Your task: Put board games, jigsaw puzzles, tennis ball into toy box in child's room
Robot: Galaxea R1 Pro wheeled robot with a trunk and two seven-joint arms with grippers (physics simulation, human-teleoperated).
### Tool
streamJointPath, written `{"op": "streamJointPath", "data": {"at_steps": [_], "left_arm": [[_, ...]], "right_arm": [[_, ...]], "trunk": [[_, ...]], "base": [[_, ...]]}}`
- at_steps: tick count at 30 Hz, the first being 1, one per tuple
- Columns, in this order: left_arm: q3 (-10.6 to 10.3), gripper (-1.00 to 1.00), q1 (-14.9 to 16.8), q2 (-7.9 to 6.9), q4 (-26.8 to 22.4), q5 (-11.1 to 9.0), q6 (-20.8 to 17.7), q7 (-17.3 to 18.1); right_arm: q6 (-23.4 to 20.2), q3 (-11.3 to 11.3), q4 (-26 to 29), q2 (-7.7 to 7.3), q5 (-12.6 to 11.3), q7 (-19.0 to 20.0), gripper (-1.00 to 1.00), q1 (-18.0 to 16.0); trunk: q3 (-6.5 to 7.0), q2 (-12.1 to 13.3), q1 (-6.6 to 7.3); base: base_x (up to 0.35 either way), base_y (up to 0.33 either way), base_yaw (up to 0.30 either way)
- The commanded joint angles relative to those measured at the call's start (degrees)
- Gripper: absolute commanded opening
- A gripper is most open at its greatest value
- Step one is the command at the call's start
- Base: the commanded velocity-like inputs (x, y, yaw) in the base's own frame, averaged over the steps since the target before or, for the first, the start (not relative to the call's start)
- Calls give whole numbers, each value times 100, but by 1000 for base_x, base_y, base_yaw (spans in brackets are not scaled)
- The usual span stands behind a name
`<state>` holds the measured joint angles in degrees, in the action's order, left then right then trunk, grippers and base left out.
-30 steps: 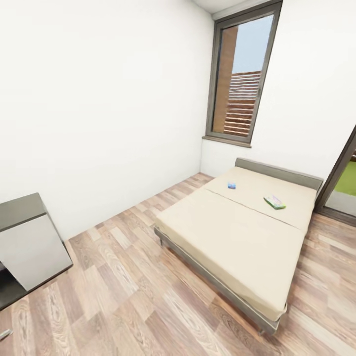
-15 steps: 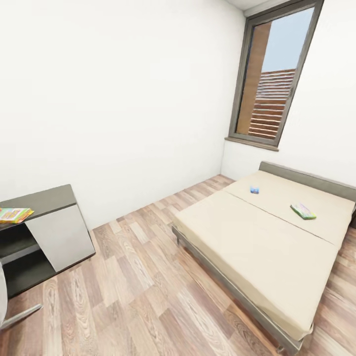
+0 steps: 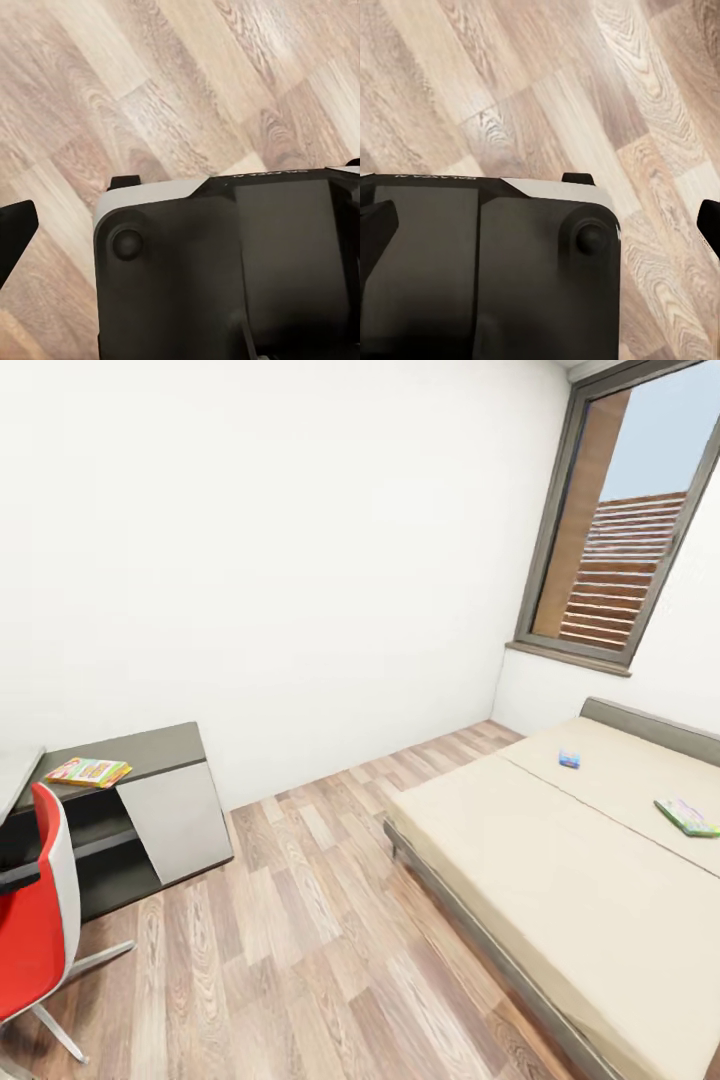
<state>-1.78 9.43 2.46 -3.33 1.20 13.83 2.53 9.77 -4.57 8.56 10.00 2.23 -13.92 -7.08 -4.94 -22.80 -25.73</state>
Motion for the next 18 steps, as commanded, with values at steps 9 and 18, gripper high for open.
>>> {"op": "streamJointPath", "data": {"at_steps": [9,18], "left_arm": [[-23,100,7,0,8,12,25,2],[-28,100,7,2,8,12,32,2]], "right_arm": [[6,-44,-4,0,23,-42,100,-2],[14,-52,-4,-48,23,-41,100,-4]], "trunk": [[-12,-11,-5],[-12,-11,-5]], "base": [[280,0,122],[321,0,8]]}}
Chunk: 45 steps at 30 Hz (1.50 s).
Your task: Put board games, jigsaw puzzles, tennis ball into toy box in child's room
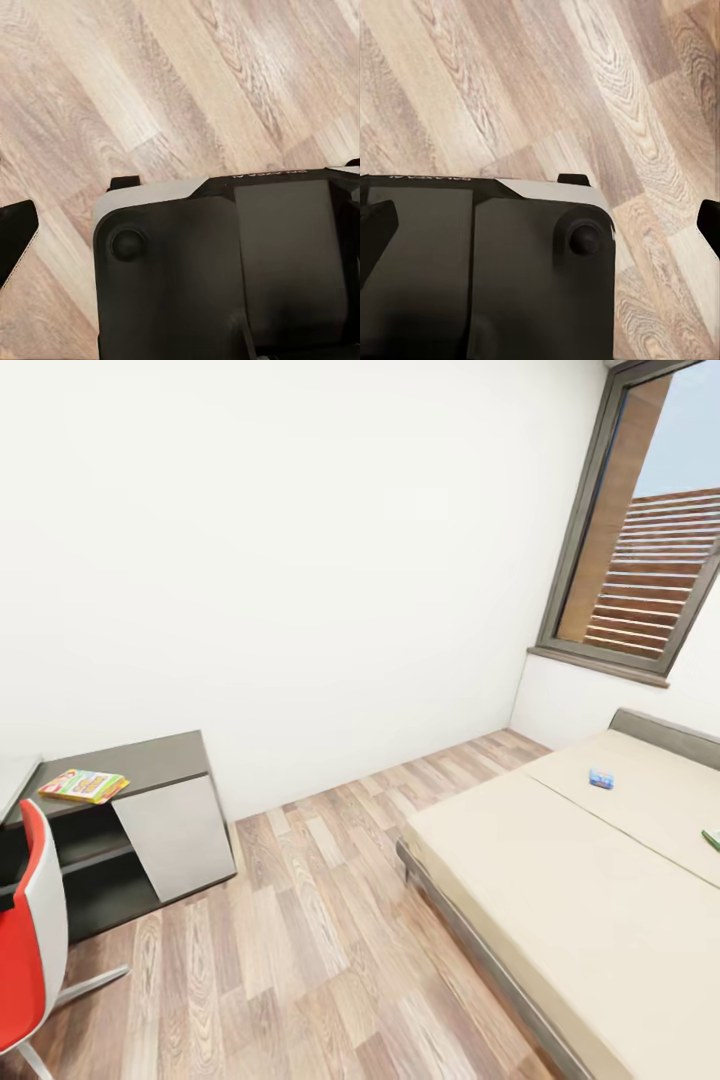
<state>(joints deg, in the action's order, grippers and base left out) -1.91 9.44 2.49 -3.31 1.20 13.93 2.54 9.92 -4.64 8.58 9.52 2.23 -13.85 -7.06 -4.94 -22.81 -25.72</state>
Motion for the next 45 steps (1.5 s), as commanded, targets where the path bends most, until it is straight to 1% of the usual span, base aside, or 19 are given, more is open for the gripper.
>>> {"op": "streamJointPath", "data": {"at_steps": [1,11,21,30,37,45], "left_arm": [[-14,100,5,-1,5,12,22,1],[-17,100,5,1,5,12,22,1],[-16,100,5,1,5,12,18,1],[-19,100,5,5,5,12,14,1],[-20,100,6,6,5,12,13,1],[-20,100,5,6,5,12,18,1]], "right_arm": [[0,-49,-6,-5,23,-45,100,-5],[-2,-48,-6,-11,24,-39,100,-5],[-7,-22,-4,46,-3,-47,100,-5],[-1,-20,-5,43,-11,-41,100,-5],[1,-19,-5,41,-8,-39,100,-5],[-2,-15,-5,33,-12,-39,100,-5]], "trunk": [[-12,-11,-6],[-12,-11,-6],[-12,-11,-6],[-17,-11,-6],[-40,-11,-6],[-95,-11,-6]], "base": [[324,0,1],[323,43,0],[282,120,0],[252,137,0],[240,156,0],[237,113,0]]}}
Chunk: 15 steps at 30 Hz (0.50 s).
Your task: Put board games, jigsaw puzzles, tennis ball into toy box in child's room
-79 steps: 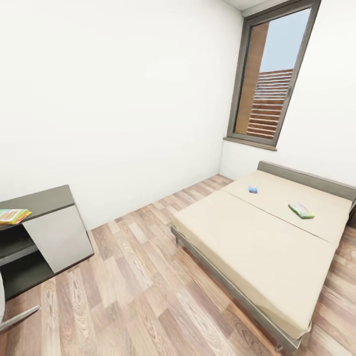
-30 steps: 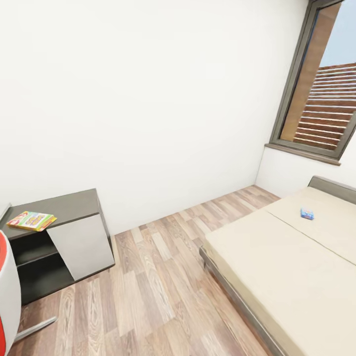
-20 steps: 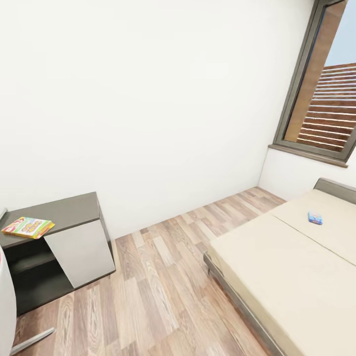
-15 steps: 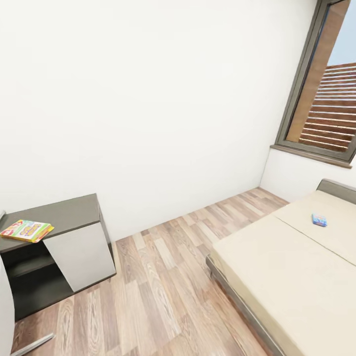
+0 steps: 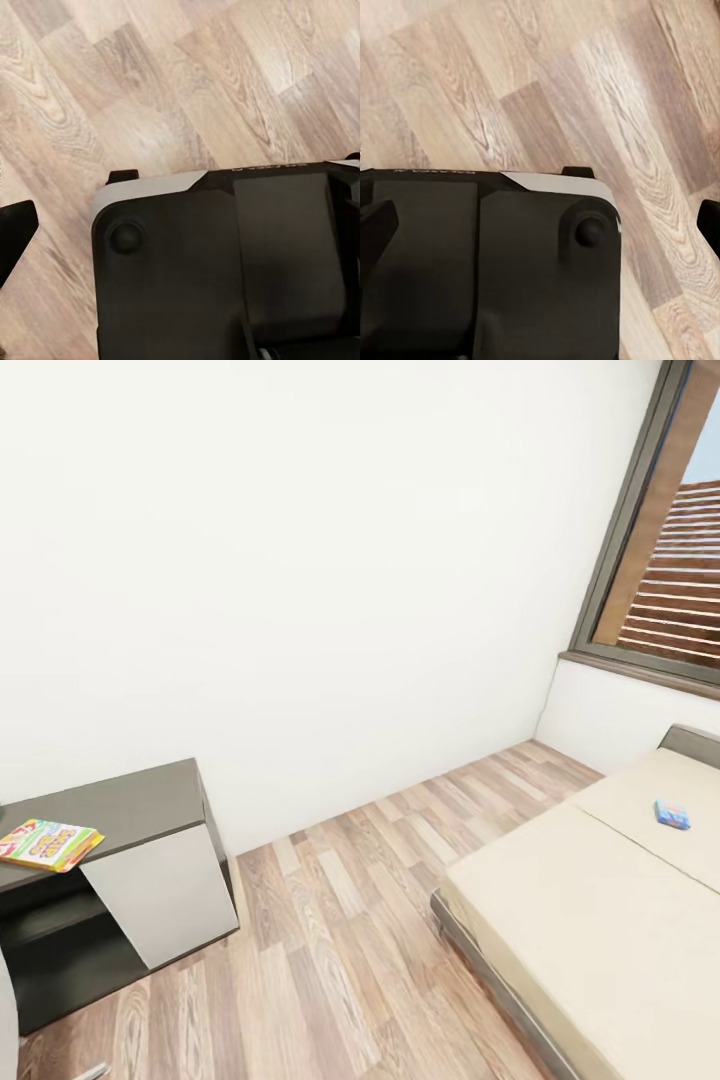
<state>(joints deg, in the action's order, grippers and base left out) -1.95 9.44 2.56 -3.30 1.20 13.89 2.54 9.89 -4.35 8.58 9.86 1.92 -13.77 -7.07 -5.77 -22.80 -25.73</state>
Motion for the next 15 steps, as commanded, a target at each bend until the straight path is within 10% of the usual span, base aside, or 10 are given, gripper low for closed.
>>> {"op": "streamJointPath", "data": {"at_steps": [1,15], "left_arm": [[-16,100,5,-1,5,12,22,2],[47,100,6,7,3,-28,-35,11]], "right_arm": [[-1,-42,-6,-6,19,-47,100,-5],[17,-37,22,-36,9,-38,100,-5]], "trunk": [[-21,-12,-5],[-84,-12,-5]], "base": [[227,50,0],[83,10,-15]]}}
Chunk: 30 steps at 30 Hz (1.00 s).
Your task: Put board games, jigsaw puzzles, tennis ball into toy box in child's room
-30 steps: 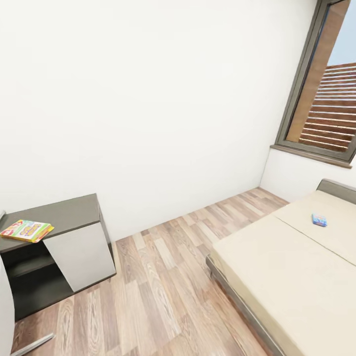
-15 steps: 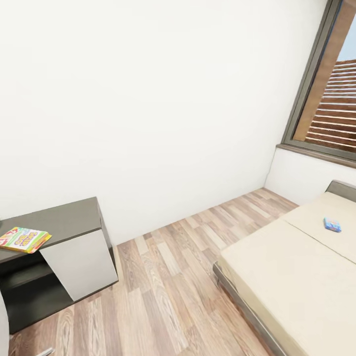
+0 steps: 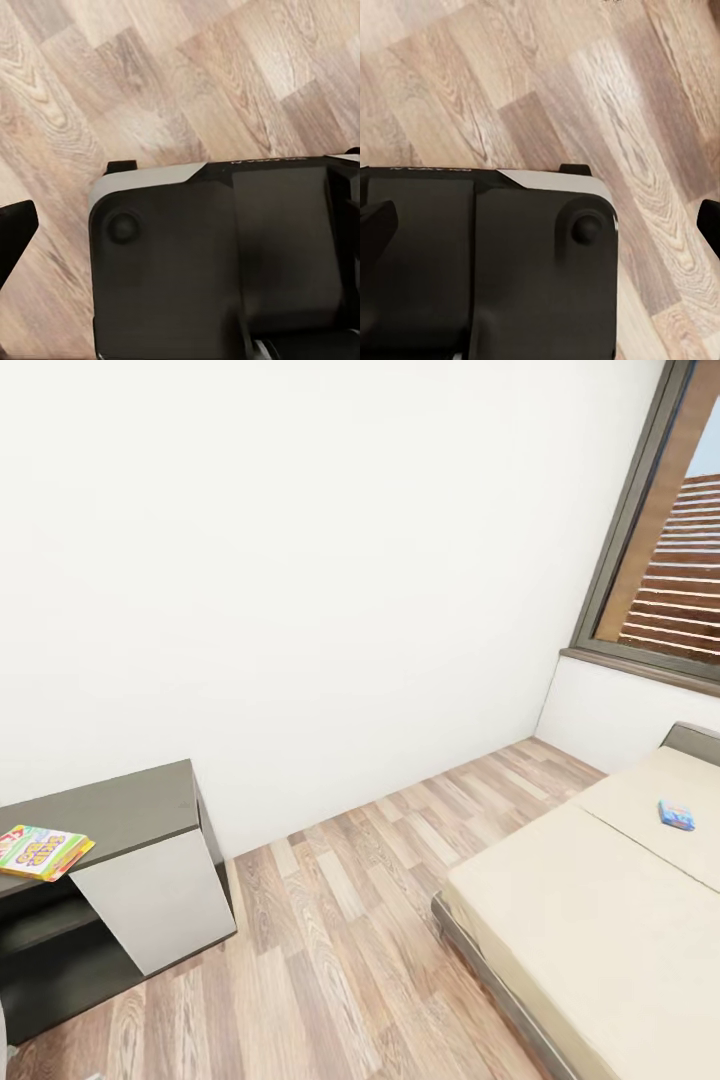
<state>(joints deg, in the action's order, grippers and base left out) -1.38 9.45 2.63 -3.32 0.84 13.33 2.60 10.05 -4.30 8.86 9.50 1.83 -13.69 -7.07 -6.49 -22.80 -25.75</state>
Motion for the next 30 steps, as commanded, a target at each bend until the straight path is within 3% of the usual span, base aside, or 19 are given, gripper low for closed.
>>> {"op": "streamJointPath", "data": {"at_steps": [1,8,11,14,18,20,22,27,28,30], "left_arm": [[5,100,5,3,3,-5,11,7],[23,100,17,-38,-25,-29,3,62],[33,100,27,-129,-70,-34,-32,82],[43,100,73,-247,-322,-43,-317,173],[37,100,158,-341,-1342,-49,-1566,506],[41,100,176,-386,-2370,-52,-2633,827],[54,100,182,-437,-3133,-46,-3364,1056],[240,100,187,-514,-4461,-52,-4540,1286],[359,100,187,-522,-4910,-54,-4892,1318],[480,100,188,-527,-5357,-60,-5243,1338]], "right_arm": [[1,-35,8,-6,9,-36,100,-5],[5,-47,68,18,5,-14,100,-5],[-11,-46,169,45,8,-20,100,-5],[-97,-48,459,49,17,-25,100,-5],[-661,-52,1162,49,30,-34,100,-5],[-1332,-51,1854,49,24,-39,100,-5],[-1820,-46,2457,49,-5,-38,100,-5],[-2662,-33,3512,49,-39,-38,100,-6],[-2904,-31,3805,49,-43,-37,100,-9],[-3120,-29,4080,49,-46,-37,100,-12]], "trunk": [[-12,-12,-3],[-13,-12,-3],[-13,-12,-3],[-13,-12,-3],[-13,-12,-3],[-13,-12,-3],[-13,-12,-3],[-13,-12,-3],[-13,-12,-3],[-13,-12,-3]], "base": [[4,0,-1],[2,0,0],[0,0,0],[0,0,0],[0,0,0],[0,0,0],[0,0,0],[0,0,0],[0,0,0],[0,0,0]]}}
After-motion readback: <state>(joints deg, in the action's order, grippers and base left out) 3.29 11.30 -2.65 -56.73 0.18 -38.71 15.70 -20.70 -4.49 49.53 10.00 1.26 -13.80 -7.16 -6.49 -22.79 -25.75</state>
